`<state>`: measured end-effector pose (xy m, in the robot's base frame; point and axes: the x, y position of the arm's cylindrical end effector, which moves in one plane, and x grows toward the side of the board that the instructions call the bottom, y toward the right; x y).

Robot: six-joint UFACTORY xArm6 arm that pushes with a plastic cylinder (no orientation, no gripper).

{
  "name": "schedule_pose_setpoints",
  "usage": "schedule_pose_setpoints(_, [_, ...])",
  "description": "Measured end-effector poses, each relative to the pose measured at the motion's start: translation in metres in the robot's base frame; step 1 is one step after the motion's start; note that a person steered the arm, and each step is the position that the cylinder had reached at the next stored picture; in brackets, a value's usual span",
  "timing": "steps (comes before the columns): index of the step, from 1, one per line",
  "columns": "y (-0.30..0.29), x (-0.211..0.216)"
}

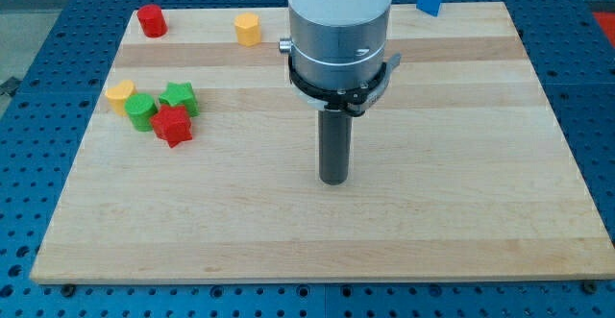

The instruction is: Place the arm towards the bottom right of the red star

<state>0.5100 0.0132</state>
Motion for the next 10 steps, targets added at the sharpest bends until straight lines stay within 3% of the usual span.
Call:
schedule_pose_setpoints(1, [-0.014,0.04])
schedule_pose_setpoints(3, [-0.02,0.04])
schedule_pose_setpoints(4, [-0.058,0.059])
schedule_pose_setpoints(5, [-0.061,0.062])
schedule_pose_setpoints(6, [-0.094,0.093])
schedule_pose_setpoints(10, [-0.124,0.108])
